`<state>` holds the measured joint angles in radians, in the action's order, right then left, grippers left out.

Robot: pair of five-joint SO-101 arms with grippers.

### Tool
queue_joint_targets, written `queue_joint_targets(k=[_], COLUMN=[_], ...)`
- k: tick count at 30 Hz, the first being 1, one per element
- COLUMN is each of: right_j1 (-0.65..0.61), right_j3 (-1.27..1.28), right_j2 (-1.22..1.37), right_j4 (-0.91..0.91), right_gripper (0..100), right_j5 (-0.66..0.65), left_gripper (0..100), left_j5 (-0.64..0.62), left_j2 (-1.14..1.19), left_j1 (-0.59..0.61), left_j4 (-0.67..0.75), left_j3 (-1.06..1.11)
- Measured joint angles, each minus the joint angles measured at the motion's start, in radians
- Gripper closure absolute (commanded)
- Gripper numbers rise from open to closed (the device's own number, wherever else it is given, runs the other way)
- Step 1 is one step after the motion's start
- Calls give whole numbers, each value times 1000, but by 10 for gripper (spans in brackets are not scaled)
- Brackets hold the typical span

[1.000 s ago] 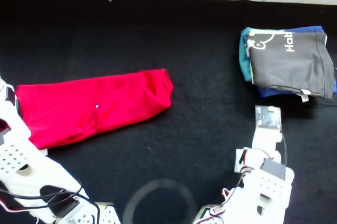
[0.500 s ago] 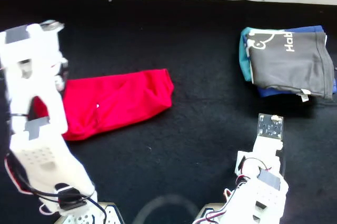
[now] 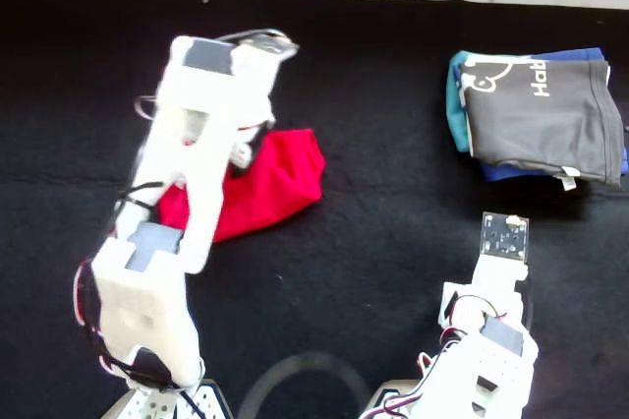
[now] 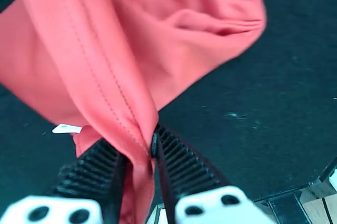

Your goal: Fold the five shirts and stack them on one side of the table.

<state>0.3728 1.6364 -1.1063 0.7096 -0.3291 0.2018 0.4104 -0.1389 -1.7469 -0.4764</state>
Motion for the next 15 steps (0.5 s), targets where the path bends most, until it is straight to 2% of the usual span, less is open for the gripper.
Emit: queue_joint_targets(k=[15], right_j1=[0], right_j3=[5], right_j2=[0], right_j4=[-12], right_gripper=[992], right_j5=[0], left_gripper=[991], left_j5=[-8], left_j2=[48], left_j1=[-163], left_j4=[160], left_j3=[0])
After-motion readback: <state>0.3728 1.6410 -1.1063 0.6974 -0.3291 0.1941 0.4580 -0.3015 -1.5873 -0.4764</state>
